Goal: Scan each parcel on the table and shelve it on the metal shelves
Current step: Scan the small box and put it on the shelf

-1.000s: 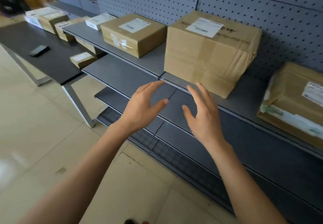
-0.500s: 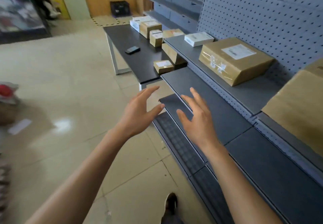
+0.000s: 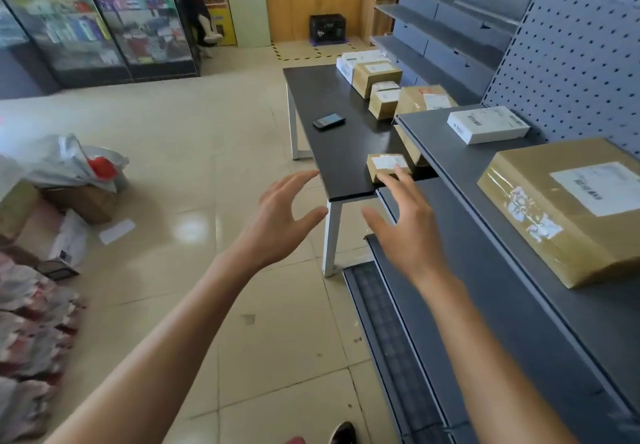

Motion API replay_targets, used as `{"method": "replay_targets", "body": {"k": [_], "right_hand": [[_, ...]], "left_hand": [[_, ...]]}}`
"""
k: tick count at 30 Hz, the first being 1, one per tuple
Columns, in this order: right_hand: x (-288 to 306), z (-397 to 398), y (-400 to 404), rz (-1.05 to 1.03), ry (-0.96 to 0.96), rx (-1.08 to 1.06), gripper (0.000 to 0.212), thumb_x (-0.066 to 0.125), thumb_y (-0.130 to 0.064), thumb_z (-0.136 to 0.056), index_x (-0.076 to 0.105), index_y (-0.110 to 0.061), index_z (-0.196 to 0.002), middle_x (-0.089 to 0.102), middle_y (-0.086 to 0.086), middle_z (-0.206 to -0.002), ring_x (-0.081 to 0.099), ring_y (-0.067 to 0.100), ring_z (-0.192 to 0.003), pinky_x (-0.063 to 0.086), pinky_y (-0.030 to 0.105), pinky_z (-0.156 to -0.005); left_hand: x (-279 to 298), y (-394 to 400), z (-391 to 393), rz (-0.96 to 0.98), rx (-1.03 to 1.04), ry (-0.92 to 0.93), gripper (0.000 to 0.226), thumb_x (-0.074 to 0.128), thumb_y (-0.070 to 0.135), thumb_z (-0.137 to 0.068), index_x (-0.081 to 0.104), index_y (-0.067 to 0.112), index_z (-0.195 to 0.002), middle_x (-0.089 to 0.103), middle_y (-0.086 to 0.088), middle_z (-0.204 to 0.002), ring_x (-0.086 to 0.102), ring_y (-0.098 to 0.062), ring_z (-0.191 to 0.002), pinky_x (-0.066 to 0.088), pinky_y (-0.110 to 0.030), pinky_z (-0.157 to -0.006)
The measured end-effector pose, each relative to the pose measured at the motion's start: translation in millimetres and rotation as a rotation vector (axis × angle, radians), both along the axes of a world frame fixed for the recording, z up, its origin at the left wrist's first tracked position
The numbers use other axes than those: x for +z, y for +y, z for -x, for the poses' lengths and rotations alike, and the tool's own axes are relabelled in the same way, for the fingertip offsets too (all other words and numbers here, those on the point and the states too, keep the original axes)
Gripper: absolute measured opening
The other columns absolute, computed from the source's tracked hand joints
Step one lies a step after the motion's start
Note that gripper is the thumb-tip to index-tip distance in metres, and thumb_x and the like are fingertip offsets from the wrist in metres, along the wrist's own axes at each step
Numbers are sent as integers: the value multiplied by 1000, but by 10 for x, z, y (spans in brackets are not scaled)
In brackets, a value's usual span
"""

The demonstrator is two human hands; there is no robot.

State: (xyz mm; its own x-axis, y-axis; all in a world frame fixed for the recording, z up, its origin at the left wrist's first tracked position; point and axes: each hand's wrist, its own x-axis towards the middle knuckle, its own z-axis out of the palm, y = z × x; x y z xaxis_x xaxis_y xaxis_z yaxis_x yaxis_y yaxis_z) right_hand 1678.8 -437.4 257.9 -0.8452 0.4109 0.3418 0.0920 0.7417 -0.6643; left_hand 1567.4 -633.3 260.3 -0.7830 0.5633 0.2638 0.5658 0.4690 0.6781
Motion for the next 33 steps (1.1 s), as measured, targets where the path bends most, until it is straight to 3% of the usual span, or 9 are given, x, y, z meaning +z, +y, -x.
{"method": "replay_targets", "body": {"k": [5, 8, 11, 21, 26, 33], "right_hand": [[-10, 455, 187, 28, -53, 65, 60, 67, -32, -97, 44, -22, -152, 29, -1, -166, 23, 14, -153, 27, 35, -121], [-34, 775, 230, 41, -66, 107, 60, 67, -33, -97, 45, -24, -152, 29, -2, -165, 22, 12, -152, 27, 32, -119], [-52, 1124, 249, 47, -64, 124, 59, 67, -33, -97, 46, -24, -151, 32, -2, -164, 25, 12, -151, 24, 26, -115], [-9, 2557, 238, 29, -79, 145, 53, 65, -33, -98, 51, -23, -148, 32, -1, -164, 27, 15, -151, 29, 34, -117], [-18, 3214, 298, 41, -58, 108, 56, 66, -33, -98, 48, -24, -150, 34, -2, -163, 29, 13, -150, 27, 28, -115], [-98, 3936, 491, 65, -65, 84, 55, 67, -33, -97, 50, -24, -148, 37, -3, -162, 32, 12, -149, 29, 28, -115]], "left_hand": [[-9, 130, 328, 7, 80, -49, 60, 65, 45, -96, 43, 38, -151, 45, 17, -154, 36, -13, -145, 34, -42, -118], [-45, 160, 613, -1, 126, -61, 60, 64, 49, -95, 42, 42, -150, 45, 19, -153, 39, -17, -142, 39, -47, -115], [-110, 153, 944, -24, 161, -73, 60, 65, 50, -94, 40, 46, -149, 45, 22, -152, 43, -20, -139, 42, -49, -112], [-161, 125, 2398, -96, 140, -125, 63, 64, 56, -90, 39, 51, -148, 46, 20, -152, 41, -16, -143, 42, -52, -113], [-138, 189, 3118, -82, 113, -148, 62, 64, 55, -91, 37, 54, -147, 46, 22, -150, 40, -16, -141, 41, -52, -113], [-208, 440, 3903, -93, 78, -138, 58, 69, 44, -94, 47, 42, -147, 54, 18, -147, 46, -6, -137, 44, -46, -112]]}}
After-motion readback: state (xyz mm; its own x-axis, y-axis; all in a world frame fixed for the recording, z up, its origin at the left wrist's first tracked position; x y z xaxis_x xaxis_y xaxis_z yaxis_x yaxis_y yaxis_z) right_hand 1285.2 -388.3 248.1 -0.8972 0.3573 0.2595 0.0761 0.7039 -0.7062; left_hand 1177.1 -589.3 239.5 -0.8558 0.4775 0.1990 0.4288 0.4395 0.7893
